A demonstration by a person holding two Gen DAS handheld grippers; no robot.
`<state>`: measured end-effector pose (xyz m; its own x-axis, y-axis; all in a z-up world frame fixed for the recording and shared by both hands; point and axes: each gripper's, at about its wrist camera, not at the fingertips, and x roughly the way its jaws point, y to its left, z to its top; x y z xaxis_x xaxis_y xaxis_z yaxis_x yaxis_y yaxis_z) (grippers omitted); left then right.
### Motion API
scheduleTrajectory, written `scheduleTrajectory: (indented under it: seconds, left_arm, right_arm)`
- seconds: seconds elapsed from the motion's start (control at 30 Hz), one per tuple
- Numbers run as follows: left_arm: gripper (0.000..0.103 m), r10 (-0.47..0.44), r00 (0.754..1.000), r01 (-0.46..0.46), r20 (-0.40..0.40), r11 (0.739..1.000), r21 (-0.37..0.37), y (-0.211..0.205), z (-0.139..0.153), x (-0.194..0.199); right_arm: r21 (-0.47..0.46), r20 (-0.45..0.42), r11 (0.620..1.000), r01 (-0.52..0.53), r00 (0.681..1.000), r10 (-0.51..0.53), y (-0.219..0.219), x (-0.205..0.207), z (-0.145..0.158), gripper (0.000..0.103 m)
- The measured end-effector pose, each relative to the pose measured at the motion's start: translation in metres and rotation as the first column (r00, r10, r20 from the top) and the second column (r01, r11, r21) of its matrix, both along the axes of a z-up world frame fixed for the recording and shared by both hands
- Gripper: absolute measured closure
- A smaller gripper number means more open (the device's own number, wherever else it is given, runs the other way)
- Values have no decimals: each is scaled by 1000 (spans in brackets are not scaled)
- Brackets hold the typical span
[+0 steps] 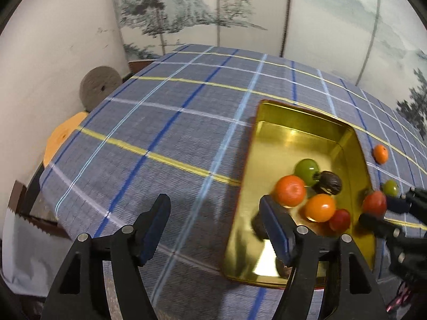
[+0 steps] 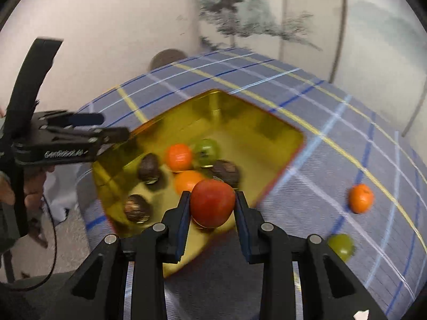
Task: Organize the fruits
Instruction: 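Carry the red tomato into the gold tin and open the right gripper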
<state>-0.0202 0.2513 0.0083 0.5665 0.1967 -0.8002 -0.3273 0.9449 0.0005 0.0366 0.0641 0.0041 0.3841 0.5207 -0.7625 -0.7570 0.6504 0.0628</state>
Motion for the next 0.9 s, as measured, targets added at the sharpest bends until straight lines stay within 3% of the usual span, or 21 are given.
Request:
scheduleTrajectory:
  seconds: [0.23,0.9]
  left_arm:
    - [33,34,999,-34,-16,999,-16,11,-7,-6]
    - [33,13,1000,-14,-28,999,-30,4,-12,-10]
  right_arm:
    - [-34,-41,998,-56,998,54,30,-7,-17,74]
    - [-50,-44,995,-85,996,83,37,-15,-20,72]
